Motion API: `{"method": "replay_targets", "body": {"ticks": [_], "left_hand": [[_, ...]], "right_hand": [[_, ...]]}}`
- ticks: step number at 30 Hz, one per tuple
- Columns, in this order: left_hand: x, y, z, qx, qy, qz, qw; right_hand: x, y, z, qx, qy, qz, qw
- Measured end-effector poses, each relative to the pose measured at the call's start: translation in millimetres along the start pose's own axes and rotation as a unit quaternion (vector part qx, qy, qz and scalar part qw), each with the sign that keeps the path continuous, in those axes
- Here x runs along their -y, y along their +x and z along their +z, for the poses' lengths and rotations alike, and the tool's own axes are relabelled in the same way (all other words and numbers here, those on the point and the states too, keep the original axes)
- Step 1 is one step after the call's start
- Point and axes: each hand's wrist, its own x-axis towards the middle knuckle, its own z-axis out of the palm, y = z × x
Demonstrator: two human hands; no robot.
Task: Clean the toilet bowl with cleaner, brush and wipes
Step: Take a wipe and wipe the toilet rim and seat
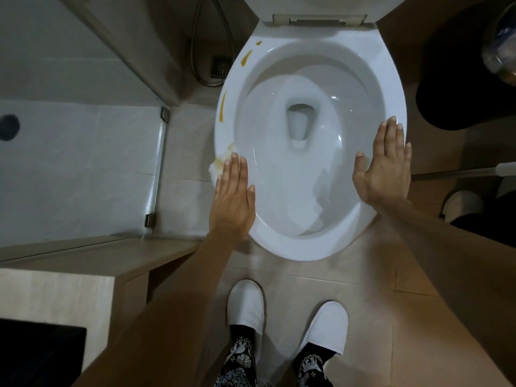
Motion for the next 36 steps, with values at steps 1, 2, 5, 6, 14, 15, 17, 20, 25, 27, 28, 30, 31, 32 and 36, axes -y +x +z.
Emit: {"method": "replay_targets", "body": {"ticks": [1,2,5,6,14,15,17,20,25,27,28,30,31,32,36], "left_hand": [[1,4,-1,0.008,0.001,0.001,1.0],[2,5,-1,0.01,-0.001,0.001,1.0],[-2,-16,5,-0.002,-0.014,0.006,1.0],[-5,-30,10,-0.001,-0.019,0.009,1.0],[-14,-64,16,0.05,-0.035,0.018,0.998],[-10,-58,13,0.046,-0.037,0.027,0.998],[1,-40,7,0.034,-0.03,0.049,0.998],[18,-7,-4,0.035,-0.011,0.077,0.996],[34,25,-18,0.08,0.007,0.109,0.991],[36,28,-20,0.08,0.006,0.113,0.99],[36,29,-20,0.079,0.004,0.112,0.991],[36,32,-22,0.078,0.001,0.109,0.991],[35,33,-23,0.078,0.006,0.106,0.991],[34,33,-23,0.074,0.015,0.102,0.992],[17,23,-22,0.027,-0.005,0.055,0.998]], "right_hand": [[0,0,0,0.002,-0.003,0.0,1.0],[0,0,0,0.003,-0.005,0.0,1.0],[0,0,-1,0.001,-0.003,-0.001,1.0],[0,0,-1,-0.001,-0.003,-0.001,1.0],[-1,1,1,-0.002,-0.003,-0.005,1.0],[-1,1,1,-0.002,-0.002,-0.006,1.0],[-1,1,1,-0.004,-0.003,-0.005,1.0],[0,1,1,-0.003,-0.001,-0.004,1.0],[0,1,0,-0.006,0.001,-0.004,1.0],[0,1,0,-0.009,0.003,-0.004,1.0],[0,1,1,-0.011,0.004,-0.004,1.0],[0,0,1,-0.013,0.001,-0.005,1.0],[0,1,1,-0.012,0.0,-0.005,1.0],[0,1,1,-0.012,-0.002,-0.005,1.0],[1,0,0,-0.011,-0.001,-0.004,1.0]]}}
